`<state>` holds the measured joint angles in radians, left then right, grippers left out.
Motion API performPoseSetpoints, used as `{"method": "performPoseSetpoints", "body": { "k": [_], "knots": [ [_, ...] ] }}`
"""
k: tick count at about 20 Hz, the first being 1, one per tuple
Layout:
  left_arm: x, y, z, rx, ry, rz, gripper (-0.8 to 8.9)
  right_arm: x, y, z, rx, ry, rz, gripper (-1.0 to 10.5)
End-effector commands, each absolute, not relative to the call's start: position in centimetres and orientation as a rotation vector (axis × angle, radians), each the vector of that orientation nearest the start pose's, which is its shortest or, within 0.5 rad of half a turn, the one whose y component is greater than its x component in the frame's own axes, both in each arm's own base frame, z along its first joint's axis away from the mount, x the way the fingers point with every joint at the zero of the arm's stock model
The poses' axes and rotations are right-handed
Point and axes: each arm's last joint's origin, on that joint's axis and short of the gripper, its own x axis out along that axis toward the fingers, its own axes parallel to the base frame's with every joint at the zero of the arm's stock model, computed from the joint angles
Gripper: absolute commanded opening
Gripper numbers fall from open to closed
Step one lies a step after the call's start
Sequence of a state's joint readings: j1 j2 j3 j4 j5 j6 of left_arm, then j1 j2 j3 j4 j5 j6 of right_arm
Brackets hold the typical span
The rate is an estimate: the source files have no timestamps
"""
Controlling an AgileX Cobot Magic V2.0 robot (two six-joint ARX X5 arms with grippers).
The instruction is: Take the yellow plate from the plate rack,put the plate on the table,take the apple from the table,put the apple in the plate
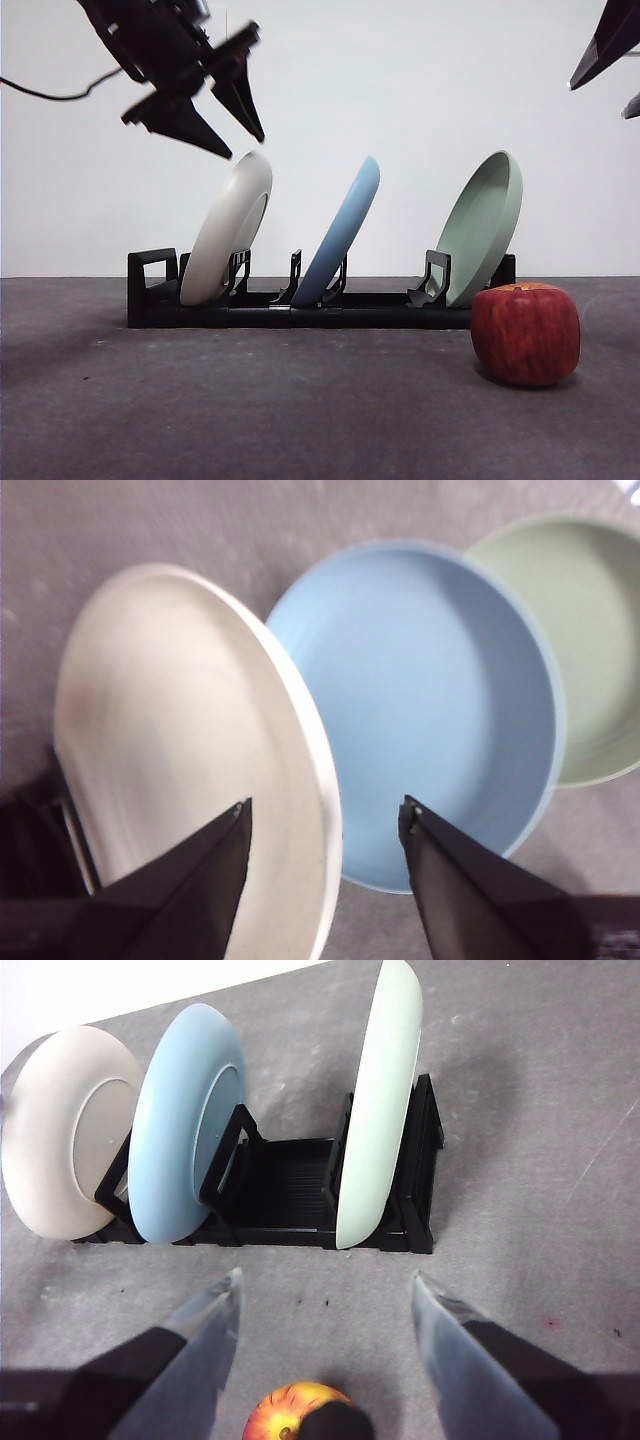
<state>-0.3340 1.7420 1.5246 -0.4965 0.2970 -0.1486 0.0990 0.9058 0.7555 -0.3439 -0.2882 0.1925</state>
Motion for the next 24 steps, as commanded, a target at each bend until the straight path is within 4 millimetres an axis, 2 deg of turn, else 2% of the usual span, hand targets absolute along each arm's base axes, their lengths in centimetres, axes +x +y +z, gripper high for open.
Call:
{"method": "performPoseSetpoints", "body": {
  "k": [1,4,5,7,12,15,19,24],
  "knots": [
    [37.0,-14.1,29.6,-0.096,0.785,-0.546,2.51,19.1,2.7,28.9,0.225,0.525,0.335,2.8],
    [37.2,-14.3,29.4,-0.091,0.782,-0.539,2.44,19.1,2.8,28.9,0.225,0.525,0.336,2.8],
    [37.3,-14.3,29.4,-0.089,0.778,-0.537,2.00,19.1,2.8,28.9,0.225,0.525,0.336,2.8],
    [37.2,-14.3,29.3,-0.072,0.780,-0.546,-0.14,19.1,2.8,28.9,0.225,0.525,0.335,2.8],
    [37.1,-14.2,29.5,-0.063,0.779,-0.549,-0.09,19.1,2.8,28.9,0.225,0.525,0.335,2.8],
    [35.9,-13.8,30.9,-0.063,0.775,-0.551,-0.09,19.1,2.8,28.9,0.225,0.525,0.335,2.8],
    [31.9,-13.1,34.7,-0.008,0.759,-0.592,-0.09,19.1,2.7,28.8,0.227,0.538,0.334,2.8],
    [23.6,-12.1,39.9,0.084,0.737,-0.715,-0.09,19.0,2.7,28.7,0.227,0.549,0.332,2.8]
  ]
}}
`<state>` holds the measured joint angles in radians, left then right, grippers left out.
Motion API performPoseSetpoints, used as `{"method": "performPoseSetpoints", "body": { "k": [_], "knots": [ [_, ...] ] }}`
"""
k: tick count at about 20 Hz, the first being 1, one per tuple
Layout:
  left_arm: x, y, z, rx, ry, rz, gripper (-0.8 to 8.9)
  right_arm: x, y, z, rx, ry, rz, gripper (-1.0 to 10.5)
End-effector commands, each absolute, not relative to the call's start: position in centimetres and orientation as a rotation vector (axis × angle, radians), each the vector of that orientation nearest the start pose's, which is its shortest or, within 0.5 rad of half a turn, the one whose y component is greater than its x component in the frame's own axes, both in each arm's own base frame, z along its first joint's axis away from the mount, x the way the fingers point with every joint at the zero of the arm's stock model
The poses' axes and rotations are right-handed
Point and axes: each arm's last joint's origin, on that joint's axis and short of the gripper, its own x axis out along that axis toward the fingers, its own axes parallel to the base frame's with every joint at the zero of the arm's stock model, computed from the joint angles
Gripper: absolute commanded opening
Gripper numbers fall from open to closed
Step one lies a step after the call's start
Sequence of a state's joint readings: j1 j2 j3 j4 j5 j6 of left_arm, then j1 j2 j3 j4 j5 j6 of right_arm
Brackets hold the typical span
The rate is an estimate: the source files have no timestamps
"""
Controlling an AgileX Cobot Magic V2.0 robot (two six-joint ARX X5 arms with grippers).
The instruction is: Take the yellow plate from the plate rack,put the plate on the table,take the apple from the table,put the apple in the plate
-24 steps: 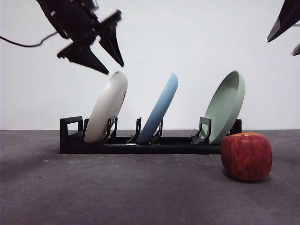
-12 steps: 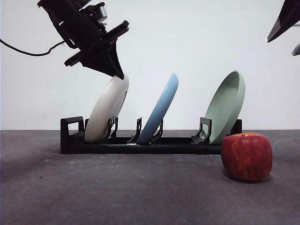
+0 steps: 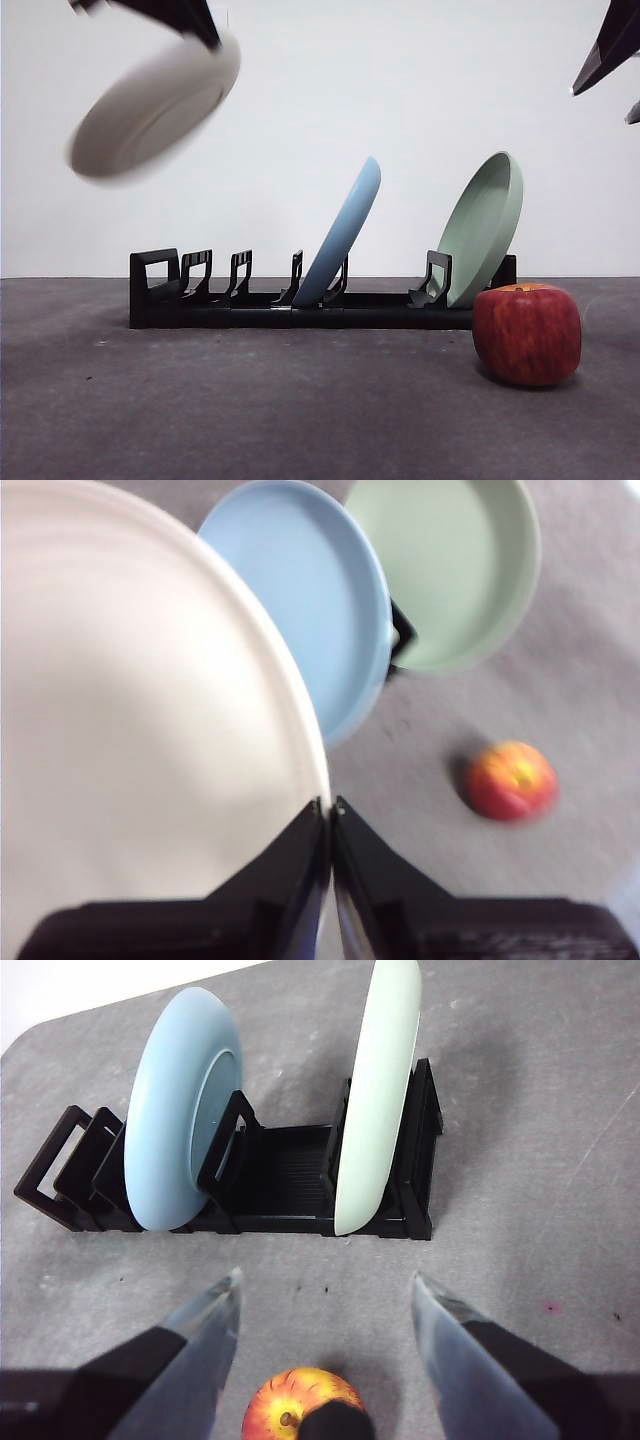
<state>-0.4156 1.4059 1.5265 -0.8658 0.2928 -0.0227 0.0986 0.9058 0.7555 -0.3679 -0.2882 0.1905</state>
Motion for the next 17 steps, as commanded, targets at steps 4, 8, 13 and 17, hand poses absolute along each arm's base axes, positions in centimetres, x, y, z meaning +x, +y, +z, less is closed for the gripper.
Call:
{"method": "performPoseSetpoints", "body": {
  "k": [4,8,13,17],
  "knots": [
    [16.9,-12.0,42.2,0.137,0.728,-0.834,-0.09,19.0,2.7,28.7,0.227,0.551,0.332,2.8],
    [12.9,-14.0,41.7,0.312,0.763,-0.777,-0.09,19.0,2.7,28.7,0.227,0.551,0.329,2.8],
    [11.0,-18.6,36.5,0.418,0.767,-0.721,-0.09,19.0,2.7,28.7,0.226,0.550,0.328,2.8],
    [11.7,-22.5,29.9,0.453,0.803,-0.751,-0.09,19.0,2.7,28.7,0.226,0.551,0.328,2.8]
  ]
}}
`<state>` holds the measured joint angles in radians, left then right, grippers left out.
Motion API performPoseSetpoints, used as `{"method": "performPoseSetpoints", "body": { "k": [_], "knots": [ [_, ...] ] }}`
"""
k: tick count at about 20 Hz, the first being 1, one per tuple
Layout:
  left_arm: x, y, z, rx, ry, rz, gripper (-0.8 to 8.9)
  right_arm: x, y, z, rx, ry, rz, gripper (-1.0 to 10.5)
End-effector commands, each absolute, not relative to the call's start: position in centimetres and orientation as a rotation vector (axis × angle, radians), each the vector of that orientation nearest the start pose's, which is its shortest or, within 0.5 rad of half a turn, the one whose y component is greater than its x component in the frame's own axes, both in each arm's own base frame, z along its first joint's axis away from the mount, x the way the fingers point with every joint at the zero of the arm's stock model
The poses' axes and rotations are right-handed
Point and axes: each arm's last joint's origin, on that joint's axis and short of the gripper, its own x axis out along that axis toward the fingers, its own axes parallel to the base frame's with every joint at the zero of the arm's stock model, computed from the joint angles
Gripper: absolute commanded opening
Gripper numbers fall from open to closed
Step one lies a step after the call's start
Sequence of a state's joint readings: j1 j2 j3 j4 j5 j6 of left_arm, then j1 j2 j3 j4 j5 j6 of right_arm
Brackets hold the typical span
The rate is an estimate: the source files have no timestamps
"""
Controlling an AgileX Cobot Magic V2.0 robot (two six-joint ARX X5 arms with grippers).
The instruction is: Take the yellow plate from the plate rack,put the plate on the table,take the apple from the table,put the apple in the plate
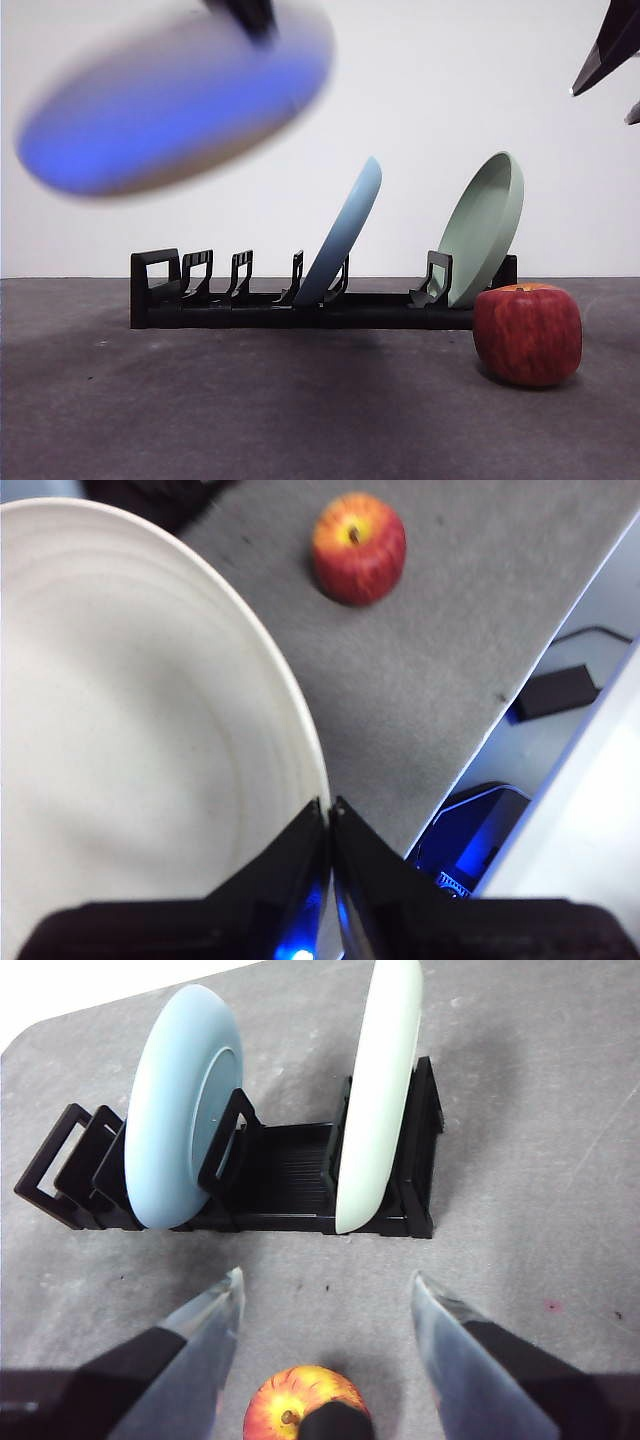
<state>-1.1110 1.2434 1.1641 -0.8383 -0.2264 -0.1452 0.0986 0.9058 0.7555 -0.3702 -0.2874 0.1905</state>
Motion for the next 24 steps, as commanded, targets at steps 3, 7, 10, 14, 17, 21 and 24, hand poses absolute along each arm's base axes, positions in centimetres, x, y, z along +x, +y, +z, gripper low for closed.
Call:
{"method": "performPoseSetpoints", "body": {
  "k": [3,7,10,14,17,21,24],
  "knots": [
    [12.8,-25.3,25.5,0.526,0.862,-0.745,-0.09,19.0,2.7,28.7,0.227,0.551,0.328,2.8],
    [14.3,-28.4,20.3,0.665,0.908,-0.768,-0.09,19.0,2.7,28.7,0.227,0.551,0.328,2.8],
    [14.8,-29.4,18.1,0.696,0.933,-0.765,-0.09,19.0,2.7,28.7,0.227,0.552,0.328,2.8],
    [14.9,-29.6,17.9,0.687,0.926,-0.769,2.00,19.0,2.7,28.7,0.220,0.551,0.334,2.8],
    [15.3,-29.5,18.6,0.638,0.912,-0.742,3.15,19.0,2.8,29.0,0.183,0.540,0.348,3.1],
    [15.3,-28.1,23.9,0.475,0.753,-0.728,3.15,18.9,3.6,31.6,0.101,0.536,0.406,4.8],
    [15.0,-24.6,29.5,0.353,0.568,-0.637,3.15,19.4,5.2,33.1,0.054,0.614,0.472,4.8]
  ]
}}
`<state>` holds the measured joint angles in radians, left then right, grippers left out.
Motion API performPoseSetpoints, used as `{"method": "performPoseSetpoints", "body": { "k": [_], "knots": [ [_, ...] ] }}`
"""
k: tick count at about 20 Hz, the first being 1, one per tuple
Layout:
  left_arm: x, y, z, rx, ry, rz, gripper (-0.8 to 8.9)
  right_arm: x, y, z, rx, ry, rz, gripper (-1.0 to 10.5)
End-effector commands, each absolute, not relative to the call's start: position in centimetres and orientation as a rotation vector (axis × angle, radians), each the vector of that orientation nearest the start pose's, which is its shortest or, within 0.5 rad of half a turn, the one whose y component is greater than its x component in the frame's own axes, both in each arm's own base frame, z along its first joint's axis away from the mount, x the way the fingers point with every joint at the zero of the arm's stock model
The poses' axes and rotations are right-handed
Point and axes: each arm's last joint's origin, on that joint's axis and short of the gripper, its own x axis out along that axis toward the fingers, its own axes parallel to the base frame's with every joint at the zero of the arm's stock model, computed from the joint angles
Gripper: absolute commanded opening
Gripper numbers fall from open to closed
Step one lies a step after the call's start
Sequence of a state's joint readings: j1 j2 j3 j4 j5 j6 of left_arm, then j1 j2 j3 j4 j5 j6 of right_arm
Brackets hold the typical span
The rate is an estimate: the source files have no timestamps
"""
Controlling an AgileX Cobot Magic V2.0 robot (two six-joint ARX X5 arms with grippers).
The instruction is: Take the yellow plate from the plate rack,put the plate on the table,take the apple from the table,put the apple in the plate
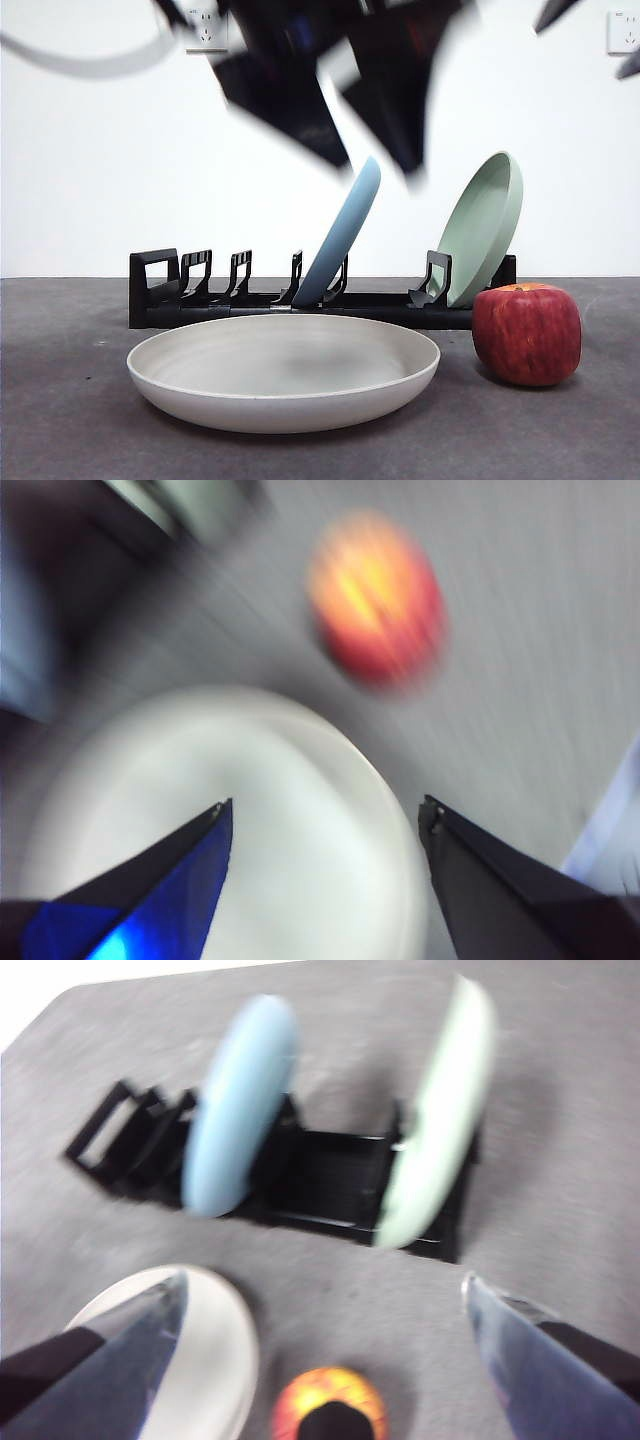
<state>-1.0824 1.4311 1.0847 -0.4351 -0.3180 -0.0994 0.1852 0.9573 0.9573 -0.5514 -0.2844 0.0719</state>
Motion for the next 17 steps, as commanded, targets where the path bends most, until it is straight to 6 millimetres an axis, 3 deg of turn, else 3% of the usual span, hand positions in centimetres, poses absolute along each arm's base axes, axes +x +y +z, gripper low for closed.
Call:
{"method": "performPoseSetpoints", "body": {
  "k": [1,5,9,13,17],
  "knots": [
    [14.8,-22.7,31.6,0.300,0.501,-0.593,3.15,19.8,6.0,33.1,0.037,0.654,0.504,4.8],
    [13.2,-15.4,37.7,0.113,0.282,-0.439,3.14,21.8,9.6,30.6,-0.095,0.808,0.475,4.8],
    [10.7,-9.8,40.4,0.009,0.147,-0.303,3.14,23.8,12.0,26.8,-0.183,0.967,0.451,4.8],
    [9.2,-7.4,40.6,0.010,0.139,-0.212,3.14,25.6,12.9,23.2,-0.212,1.113,0.438,4.8],
    [9.0,-7.0,40.1,0.051,0.182,-0.179,3.14,26.6,13.4,20.3,-0.226,1.229,0.417,4.8]
  ]
}}
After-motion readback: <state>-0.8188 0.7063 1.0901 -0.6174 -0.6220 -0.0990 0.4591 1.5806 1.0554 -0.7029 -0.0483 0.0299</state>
